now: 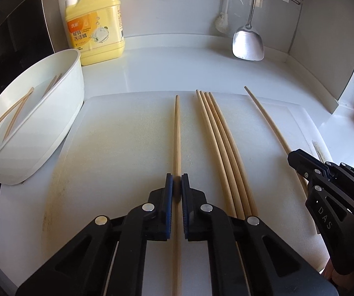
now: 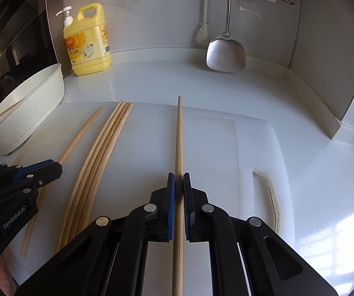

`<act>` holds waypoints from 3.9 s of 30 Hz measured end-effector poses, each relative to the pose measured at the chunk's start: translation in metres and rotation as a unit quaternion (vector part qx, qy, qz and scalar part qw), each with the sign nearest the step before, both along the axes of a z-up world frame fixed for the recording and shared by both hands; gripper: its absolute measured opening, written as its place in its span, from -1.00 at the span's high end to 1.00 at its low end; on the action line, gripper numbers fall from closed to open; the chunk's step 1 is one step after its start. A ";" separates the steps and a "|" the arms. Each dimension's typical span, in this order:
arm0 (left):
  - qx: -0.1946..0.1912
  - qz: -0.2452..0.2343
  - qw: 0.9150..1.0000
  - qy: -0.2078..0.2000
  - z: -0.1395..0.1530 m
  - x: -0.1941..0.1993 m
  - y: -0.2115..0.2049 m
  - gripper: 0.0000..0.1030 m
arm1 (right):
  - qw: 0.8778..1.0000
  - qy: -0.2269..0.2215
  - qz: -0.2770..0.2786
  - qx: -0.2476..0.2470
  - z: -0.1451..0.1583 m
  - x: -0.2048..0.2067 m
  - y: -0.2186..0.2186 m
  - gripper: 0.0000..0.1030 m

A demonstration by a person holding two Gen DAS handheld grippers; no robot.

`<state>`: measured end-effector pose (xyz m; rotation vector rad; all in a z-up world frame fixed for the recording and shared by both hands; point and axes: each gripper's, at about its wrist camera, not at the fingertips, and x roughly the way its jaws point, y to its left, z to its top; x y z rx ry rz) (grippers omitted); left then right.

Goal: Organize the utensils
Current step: 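Lift both held chopsticks and carry them over the water basin, then lower the chopsticks into the basin and open both tools, then move both open tools back over the chopsticks on the cutting board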

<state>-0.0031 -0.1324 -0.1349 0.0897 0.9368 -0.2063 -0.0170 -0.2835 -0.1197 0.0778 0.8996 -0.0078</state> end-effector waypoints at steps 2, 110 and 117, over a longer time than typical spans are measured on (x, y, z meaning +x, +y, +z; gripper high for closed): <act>-0.004 0.000 1.000 0.006 0.002 -0.001 0.003 0.86 | 1.000 -0.002 -0.005 0.007 0.003 -0.003 -0.002 0.88; -0.026 0.067 0.997 0.028 0.094 0.116 0.327 -0.81 | 0.994 0.046 0.002 0.104 0.093 0.126 0.286 -0.23; -0.025 0.035 0.999 0.024 0.100 0.103 0.307 -0.85 | 0.994 0.031 -0.034 0.104 0.100 0.092 0.261 -0.31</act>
